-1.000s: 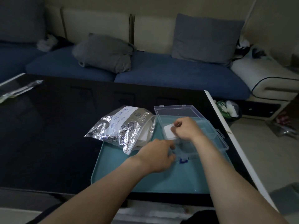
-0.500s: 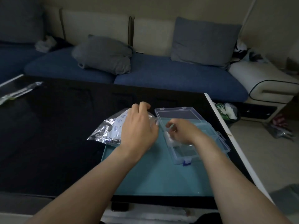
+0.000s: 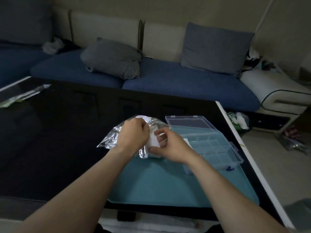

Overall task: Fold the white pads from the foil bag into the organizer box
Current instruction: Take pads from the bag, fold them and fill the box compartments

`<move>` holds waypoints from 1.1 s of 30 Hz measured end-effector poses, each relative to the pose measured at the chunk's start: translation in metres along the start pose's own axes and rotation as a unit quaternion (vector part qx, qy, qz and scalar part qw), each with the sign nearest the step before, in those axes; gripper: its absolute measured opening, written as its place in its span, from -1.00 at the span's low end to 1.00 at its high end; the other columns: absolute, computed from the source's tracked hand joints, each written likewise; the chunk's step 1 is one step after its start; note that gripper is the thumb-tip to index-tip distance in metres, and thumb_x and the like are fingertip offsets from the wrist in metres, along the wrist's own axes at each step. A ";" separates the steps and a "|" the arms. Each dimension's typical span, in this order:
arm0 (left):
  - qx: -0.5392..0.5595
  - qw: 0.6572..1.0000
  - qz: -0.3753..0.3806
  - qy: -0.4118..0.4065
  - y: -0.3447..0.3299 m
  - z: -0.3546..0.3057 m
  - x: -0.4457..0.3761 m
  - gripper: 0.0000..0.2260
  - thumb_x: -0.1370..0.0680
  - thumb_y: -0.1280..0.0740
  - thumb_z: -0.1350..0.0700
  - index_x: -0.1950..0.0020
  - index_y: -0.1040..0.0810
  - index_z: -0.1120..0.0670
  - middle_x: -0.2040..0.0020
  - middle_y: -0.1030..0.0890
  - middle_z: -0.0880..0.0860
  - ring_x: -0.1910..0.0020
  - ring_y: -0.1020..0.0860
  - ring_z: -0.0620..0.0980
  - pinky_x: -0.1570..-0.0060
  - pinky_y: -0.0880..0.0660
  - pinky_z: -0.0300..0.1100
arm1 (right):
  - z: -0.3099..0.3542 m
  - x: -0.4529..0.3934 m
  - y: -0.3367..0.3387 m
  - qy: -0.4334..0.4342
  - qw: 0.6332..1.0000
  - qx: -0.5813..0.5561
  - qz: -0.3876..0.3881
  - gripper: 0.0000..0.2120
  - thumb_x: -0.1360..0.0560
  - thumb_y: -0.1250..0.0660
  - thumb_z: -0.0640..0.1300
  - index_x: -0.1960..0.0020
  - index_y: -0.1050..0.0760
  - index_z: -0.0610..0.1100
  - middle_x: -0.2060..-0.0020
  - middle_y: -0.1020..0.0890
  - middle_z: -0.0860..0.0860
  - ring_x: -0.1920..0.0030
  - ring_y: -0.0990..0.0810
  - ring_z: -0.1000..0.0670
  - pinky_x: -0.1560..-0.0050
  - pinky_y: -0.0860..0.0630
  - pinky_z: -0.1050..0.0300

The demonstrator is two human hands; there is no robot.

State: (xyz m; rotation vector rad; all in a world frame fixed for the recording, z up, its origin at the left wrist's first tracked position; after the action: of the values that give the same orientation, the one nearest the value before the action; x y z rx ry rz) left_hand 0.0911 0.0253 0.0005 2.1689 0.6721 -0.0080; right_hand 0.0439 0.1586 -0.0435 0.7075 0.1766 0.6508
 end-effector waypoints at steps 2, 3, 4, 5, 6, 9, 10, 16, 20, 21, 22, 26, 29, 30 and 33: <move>0.023 1.000 -0.005 0.013 0.002 0.004 -0.001 -0.79 -0.57 -0.27 0.13 0.11 -0.66 0.19 0.22 -0.67 0.14 0.17 -0.61 0.16 0.12 -0.55 -0.01 | 0.002 -0.003 -0.001 0.002 1.000 -0.008 -0.026 -0.39 -0.34 -0.61 0.00 -0.30 -0.44 -0.01 0.10 -0.53 0.12 0.18 -0.57 0.05 -0.02 -0.59 0.02; 0.028 0.999 -0.005 0.018 0.003 0.005 -0.001 -0.80 -0.57 -0.27 0.13 0.08 -0.66 0.19 0.20 -0.67 0.14 0.15 -0.61 0.14 0.12 -0.55 -0.04 | 0.002 -0.004 0.000 0.001 0.999 -0.024 -0.045 -0.39 -0.33 -0.63 -0.02 -0.29 -0.45 0.00 0.12 -0.54 0.11 0.17 -0.58 0.03 -0.01 -0.59 0.05; 0.032 0.999 -0.001 0.024 0.004 0.006 -0.002 -0.79 -0.58 -0.27 0.13 0.07 -0.66 0.20 0.20 -0.67 0.13 0.15 -0.60 0.13 0.13 -0.54 -0.07 | 0.002 -0.005 0.003 -0.005 0.997 -0.047 -0.065 -0.40 -0.31 -0.64 -0.04 -0.26 -0.46 0.01 0.13 -0.55 0.11 0.16 -0.59 0.02 0.00 -0.58 0.07; 0.036 0.999 0.005 0.030 0.004 0.008 -0.001 -0.79 -0.59 -0.27 0.14 0.08 -0.66 0.20 0.21 -0.66 0.12 0.18 -0.60 0.11 0.19 -0.52 -0.11 | 0.000 -0.005 0.003 -0.014 0.994 -0.072 -0.081 -0.40 -0.29 -0.65 -0.05 -0.24 -0.46 0.01 0.13 -0.57 0.10 0.13 -0.61 0.02 -0.01 -0.58 0.08; 0.040 0.999 0.011 0.035 0.004 0.009 -0.002 -0.79 -0.59 -0.27 0.14 0.10 -0.66 0.20 0.24 -0.65 0.10 0.22 -0.59 0.09 0.27 -0.49 -0.15 | -0.002 -0.006 0.003 -0.024 0.991 -0.094 -0.091 -0.41 -0.28 -0.66 -0.07 -0.22 -0.46 0.00 0.12 -0.58 0.09 0.10 -0.62 0.03 -0.04 -0.59 0.07; 0.039 0.998 0.020 0.055 0.005 0.015 -0.001 -0.78 -0.58 -0.28 0.13 0.16 -0.65 0.19 0.29 -0.64 0.09 0.26 -0.60 0.07 0.35 -0.45 -0.18 | -0.005 -0.008 -0.009 -0.036 0.990 -0.108 -0.090 -0.38 -0.30 -0.65 -0.07 -0.25 -0.44 -0.04 0.11 -0.56 0.08 0.16 -0.56 0.07 -0.06 -0.56 0.06; 0.038 0.997 0.018 0.064 0.005 0.017 -0.001 -0.78 -0.57 -0.28 0.13 0.17 -0.64 0.18 0.29 -0.64 0.10 0.25 -0.60 0.08 0.33 -0.46 -0.17 | -0.004 -0.008 -0.014 -0.032 0.992 -0.086 -0.091 -0.41 -0.31 -0.64 -0.06 -0.23 -0.45 -0.05 0.11 -0.55 0.07 0.19 -0.52 0.08 0.01 -0.53 0.08; 0.042 0.996 0.006 0.081 0.005 0.020 0.000 -0.79 -0.58 -0.28 0.11 0.14 -0.64 0.18 0.28 -0.63 0.11 0.24 -0.58 0.09 0.37 -0.39 -0.19 | 0.003 -0.009 -0.019 -0.015 0.997 0.025 -0.069 -0.60 -0.37 -0.59 -0.03 -0.14 -0.57 -0.10 -0.02 -0.60 0.06 -0.04 -0.56 0.05 0.05 -0.40 0.26; 0.060 0.995 0.000 0.084 0.002 0.024 0.001 -0.81 -0.59 -0.29 0.11 0.10 -0.64 0.16 0.30 -0.61 0.05 0.29 -0.56 0.02 0.37 -0.38 -0.20 | 0.005 -0.005 -0.030 -0.009 0.993 0.118 -0.003 -0.81 -0.44 -0.47 -0.17 -0.06 -0.65 -0.12 -0.07 -0.69 -0.04 -0.07 -0.61 -0.01 0.19 -0.29 0.39; 0.059 0.995 0.000 0.082 0.002 0.024 0.001 -0.82 -0.59 -0.29 0.10 0.09 -0.64 0.15 0.31 -0.59 0.02 0.31 -0.54 -0.04 0.39 -0.36 -0.23 | 0.005 -0.003 -0.030 -0.008 0.993 0.119 0.001 -0.86 -0.44 -0.47 -0.20 0.00 -0.66 -0.14 0.00 -0.70 -0.04 0.01 -0.61 0.00 0.24 -0.29 0.38; 0.060 0.995 -0.002 0.080 0.002 0.024 0.001 -0.82 -0.59 -0.28 0.11 0.08 -0.64 0.15 0.31 -0.58 0.01 0.33 -0.51 -0.07 0.41 -0.35 -0.26 | 0.004 -0.002 -0.028 -0.004 0.994 0.107 -0.001 -0.89 -0.43 -0.49 -0.20 0.05 -0.67 -0.15 0.07 -0.70 -0.03 0.08 -0.59 0.03 0.28 -0.31 0.35; 0.071 0.995 -0.008 0.065 0.005 0.021 0.002 -0.81 -0.60 -0.27 0.11 0.07 -0.64 0.16 0.33 -0.57 -0.03 0.36 -0.50 -0.14 0.45 -0.33 -0.35 | 0.002 0.002 0.005 0.011 0.998 -0.040 -0.042 -0.79 -0.32 -0.64 -0.15 0.20 -0.61 -0.05 0.25 -0.63 0.10 0.24 -0.55 0.15 0.21 -0.44 0.36; 0.063 0.996 -0.001 0.062 0.007 0.019 0.004 -0.83 -0.59 -0.28 0.10 0.07 -0.62 0.13 0.33 -0.55 -0.07 0.36 -0.47 -0.20 0.48 -0.28 -0.43 | -0.012 0.012 0.044 -0.007 0.982 -0.148 -0.119 -0.79 -0.32 -0.64 -0.14 0.15 -0.64 -0.07 0.22 -0.68 0.08 0.23 -0.60 0.15 0.16 -0.52 0.33; 0.057 0.997 0.001 0.059 0.007 0.018 0.004 -0.84 -0.59 -0.28 0.10 0.08 -0.61 0.12 0.32 -0.56 -0.06 0.35 -0.47 -0.20 0.47 -0.29 -0.42 | -0.016 0.016 0.053 -0.012 0.973 -0.183 -0.139 -0.80 -0.33 -0.63 -0.13 0.12 -0.64 -0.08 0.18 -0.70 0.04 0.20 -0.63 0.12 0.12 -0.57 0.28; 0.029 0.999 0.015 0.028 0.005 0.002 0.008 -0.86 -0.54 -0.29 0.13 0.04 -0.61 0.15 0.15 -0.65 0.05 0.17 -0.58 0.00 0.24 -0.45 -0.22 | -0.031 0.023 0.069 -0.036 0.900 -0.392 -0.189 -0.73 -0.29 -0.57 -0.12 0.08 -0.61 -0.17 0.11 -0.72 -0.07 0.12 -0.69 -0.02 0.07 -0.66 0.13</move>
State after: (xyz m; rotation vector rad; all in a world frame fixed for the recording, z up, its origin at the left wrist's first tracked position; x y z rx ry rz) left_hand 0.1003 0.0248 0.0005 2.2426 0.6787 0.0503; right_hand 0.0173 0.2292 -0.0204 -0.0910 -0.0279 0.2724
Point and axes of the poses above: each hand's wrist, its own x-axis away from the middle knuckle, its own y-axis out of the back of the hand, z = x × y, the point moved 9 cm from there along -x, towards the middle knuckle
